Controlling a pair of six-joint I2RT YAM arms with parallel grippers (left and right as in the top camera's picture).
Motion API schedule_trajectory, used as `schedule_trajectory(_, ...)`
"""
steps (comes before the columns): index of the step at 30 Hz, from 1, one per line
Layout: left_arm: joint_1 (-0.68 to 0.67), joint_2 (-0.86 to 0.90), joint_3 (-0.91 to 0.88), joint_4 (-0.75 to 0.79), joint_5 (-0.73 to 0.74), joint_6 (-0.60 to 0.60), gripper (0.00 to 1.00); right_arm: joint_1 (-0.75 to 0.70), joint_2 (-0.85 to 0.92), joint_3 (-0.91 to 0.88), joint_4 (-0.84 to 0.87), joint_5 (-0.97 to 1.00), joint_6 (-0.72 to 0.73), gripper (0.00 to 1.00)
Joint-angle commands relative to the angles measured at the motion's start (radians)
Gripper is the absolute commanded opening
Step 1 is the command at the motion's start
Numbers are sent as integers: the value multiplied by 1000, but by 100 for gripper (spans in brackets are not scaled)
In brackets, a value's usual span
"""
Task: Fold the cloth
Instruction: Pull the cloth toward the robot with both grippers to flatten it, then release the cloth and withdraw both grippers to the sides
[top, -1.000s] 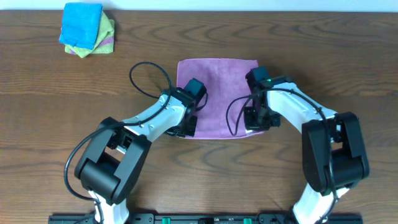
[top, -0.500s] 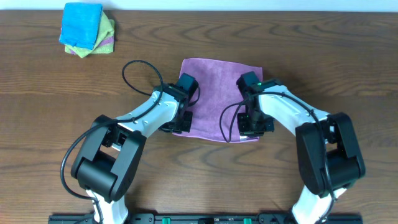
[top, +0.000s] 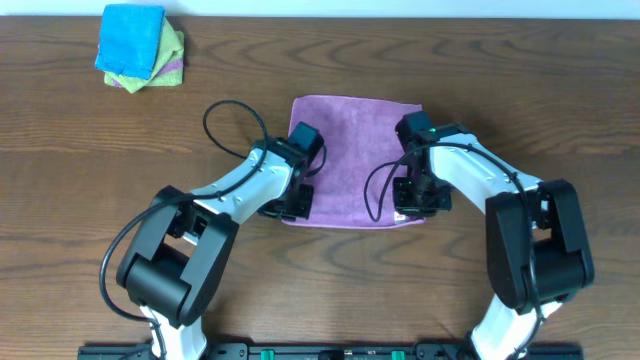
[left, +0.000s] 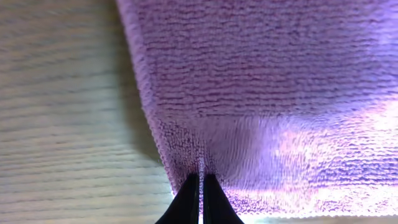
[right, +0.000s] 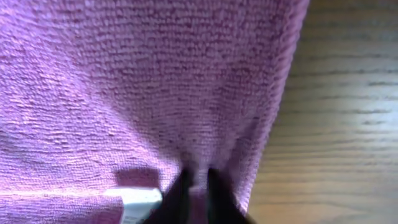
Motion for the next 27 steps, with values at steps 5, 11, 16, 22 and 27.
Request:
schedule_trajectory(5,-9,-177,-27,-12,35,33,6,-14,-192,3,-39,12,-4,35)
schedule_trajectory(11,-10,-312,-27,-44,36,34,6,-14,-399,3,-141,13,-4,41)
schedule_trajectory(16,-10,-349,-27,-72,37,37,22,-14,-505,3,-201,13,-8,46)
schedule_trajectory(22,-2,-349,-56,-94,59,33,11,-20,-519,-81,-206,-2,-27,43)
schedule_trajectory(27,73,-356,-109,-69,221,69,12,-81,-536,-240,-80,-170,-77,46)
